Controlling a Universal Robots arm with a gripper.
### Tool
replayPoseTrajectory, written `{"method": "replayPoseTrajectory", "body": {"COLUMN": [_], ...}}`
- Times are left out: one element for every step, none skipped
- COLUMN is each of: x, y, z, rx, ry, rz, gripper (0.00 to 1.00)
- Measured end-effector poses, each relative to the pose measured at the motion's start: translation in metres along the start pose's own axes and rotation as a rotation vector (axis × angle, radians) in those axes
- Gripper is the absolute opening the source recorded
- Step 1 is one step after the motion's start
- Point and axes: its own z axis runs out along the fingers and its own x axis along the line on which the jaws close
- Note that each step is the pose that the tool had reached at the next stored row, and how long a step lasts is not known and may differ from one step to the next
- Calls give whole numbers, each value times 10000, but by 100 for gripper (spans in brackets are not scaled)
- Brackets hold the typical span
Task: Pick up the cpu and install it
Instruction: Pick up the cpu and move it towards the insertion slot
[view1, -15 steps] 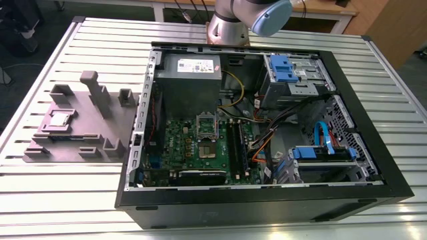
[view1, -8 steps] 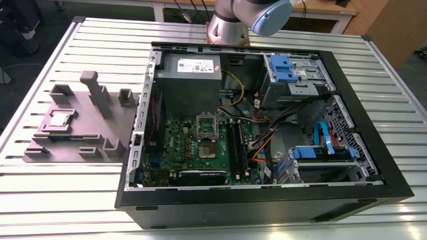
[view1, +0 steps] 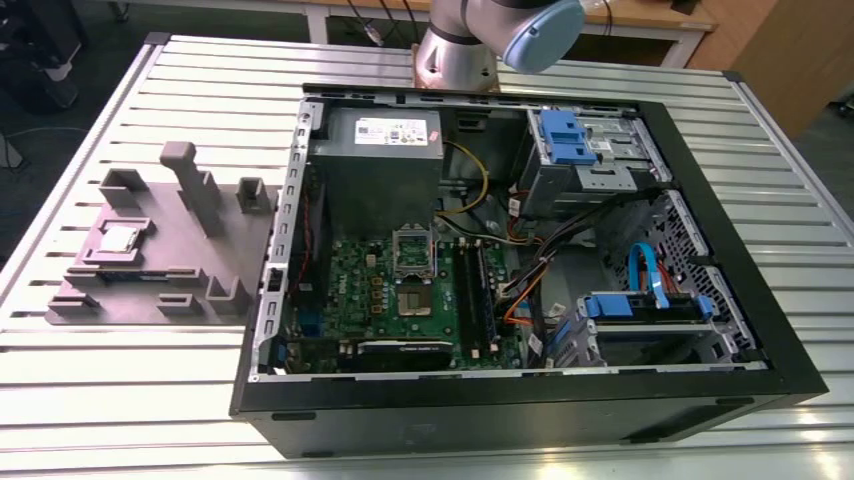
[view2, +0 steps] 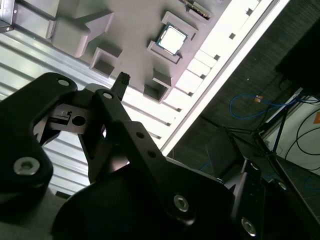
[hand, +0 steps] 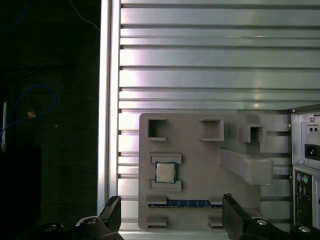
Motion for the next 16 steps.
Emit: {"method": "replayPoseTrajectory", "body": {"x": [0, 0, 0, 0, 0, 0, 0, 0, 0, 0, 0, 0, 0, 0, 0, 0], "y": [0, 0, 0, 0, -1, -1, -1, -1, -1, -1, -1, -1, -1, -2, -2, -2], "z": [2, 4, 7, 9, 11, 14, 17, 19, 21, 23, 26, 28, 30, 33, 35, 37], "rx": [0, 0, 0, 0, 0, 0, 0, 0, 0, 0, 0, 0, 1, 0, 0, 0], "ry": [1, 1, 0, 1, 1, 0, 0, 0, 1, 1, 1, 1, 1, 0, 0, 1], "rz": [0, 0, 0, 0, 0, 0, 0, 0, 0, 0, 0, 0, 0, 0, 0, 0], "gripper": [88, 88, 88, 88, 88, 88, 88, 88, 88, 88, 88, 88, 88, 88, 88, 88]}}
